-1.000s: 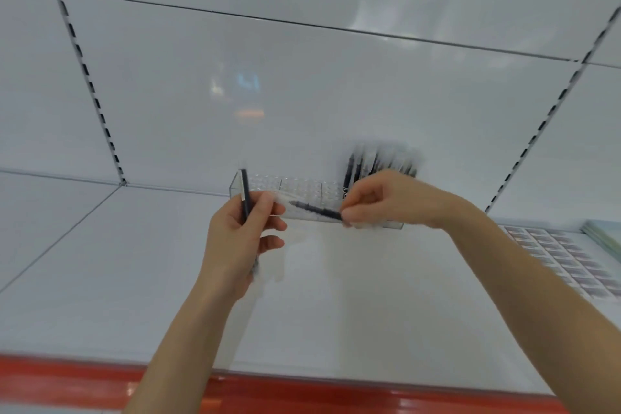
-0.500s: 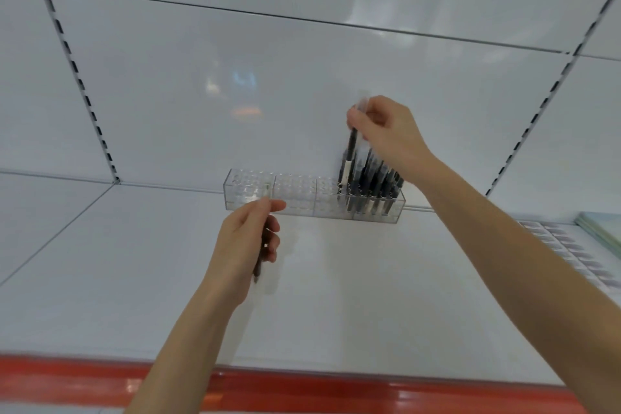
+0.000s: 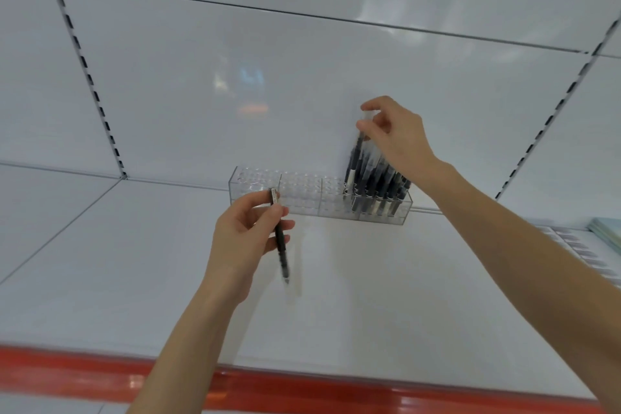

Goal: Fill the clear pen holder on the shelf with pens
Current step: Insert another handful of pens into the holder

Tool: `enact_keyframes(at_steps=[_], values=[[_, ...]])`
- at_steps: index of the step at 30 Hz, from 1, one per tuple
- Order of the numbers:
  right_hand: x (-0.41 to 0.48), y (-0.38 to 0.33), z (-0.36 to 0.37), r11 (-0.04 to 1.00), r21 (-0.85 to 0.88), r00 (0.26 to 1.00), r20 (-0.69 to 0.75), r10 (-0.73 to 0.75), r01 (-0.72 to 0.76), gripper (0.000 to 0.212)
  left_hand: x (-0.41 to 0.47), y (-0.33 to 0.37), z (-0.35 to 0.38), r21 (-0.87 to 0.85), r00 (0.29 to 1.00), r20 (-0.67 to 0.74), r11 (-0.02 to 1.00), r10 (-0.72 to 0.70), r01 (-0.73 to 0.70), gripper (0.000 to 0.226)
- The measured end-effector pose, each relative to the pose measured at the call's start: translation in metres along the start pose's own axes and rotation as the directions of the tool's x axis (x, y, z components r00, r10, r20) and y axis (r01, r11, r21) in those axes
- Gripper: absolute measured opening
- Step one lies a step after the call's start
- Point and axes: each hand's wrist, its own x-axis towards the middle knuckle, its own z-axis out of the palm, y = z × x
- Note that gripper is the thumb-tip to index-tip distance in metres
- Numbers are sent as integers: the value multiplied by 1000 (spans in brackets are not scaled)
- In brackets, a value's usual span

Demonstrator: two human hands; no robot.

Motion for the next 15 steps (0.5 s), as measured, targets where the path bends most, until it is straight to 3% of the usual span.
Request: enact_keyframes(at_steps=[5, 12, 15], values=[[-1, 7, 4, 965, -236, 992, 89, -92, 111, 25, 2, -1, 2, -82, 999, -49, 997, 3, -7, 31], [-2, 15, 11, 881, -435, 980, 140, -139, 187, 25, 3, -1, 1, -164, 991, -129, 984, 42, -63, 46], [-13, 8, 8, 888, -393, 971, 112, -210, 237, 24, 3, 0, 2, -250, 988, -150, 966, 31, -68, 45]])
